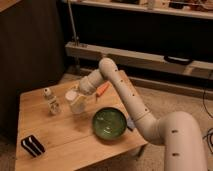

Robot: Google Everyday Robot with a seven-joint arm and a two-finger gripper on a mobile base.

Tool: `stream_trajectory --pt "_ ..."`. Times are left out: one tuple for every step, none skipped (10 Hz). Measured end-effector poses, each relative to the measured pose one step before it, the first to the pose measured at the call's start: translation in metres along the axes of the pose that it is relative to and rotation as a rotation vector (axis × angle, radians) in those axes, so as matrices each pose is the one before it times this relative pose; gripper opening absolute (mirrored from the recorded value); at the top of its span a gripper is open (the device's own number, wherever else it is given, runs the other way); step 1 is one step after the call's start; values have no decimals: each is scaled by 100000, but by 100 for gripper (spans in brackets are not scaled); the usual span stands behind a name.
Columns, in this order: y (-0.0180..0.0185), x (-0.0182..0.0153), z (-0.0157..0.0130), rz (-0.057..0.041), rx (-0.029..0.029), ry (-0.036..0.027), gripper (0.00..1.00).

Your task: Place the ceramic cup over the eraser

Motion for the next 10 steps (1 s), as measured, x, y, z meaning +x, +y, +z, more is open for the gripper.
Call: stream_trajectory --pt "-580 839 435 -725 1716 1399 0" --pt "-566 910 461 -895 1809 1350 0" --pt "-592 1043 585 -1160 2053 1659 0" --pt "-521 952 631 -1166 1993 1391 0" --pt "-369 744 543 -905 1566 984 0" --pt "-529 1071 907 -1235 2524 1506 0" --pt "-320 730 665 -817 1793 903 0" --pt "-230 649 593 -620 1610 916 0" --pt "-281 901 862 -938 2409 1009 0" --pt "-170 681 766 -710 2136 677 0"
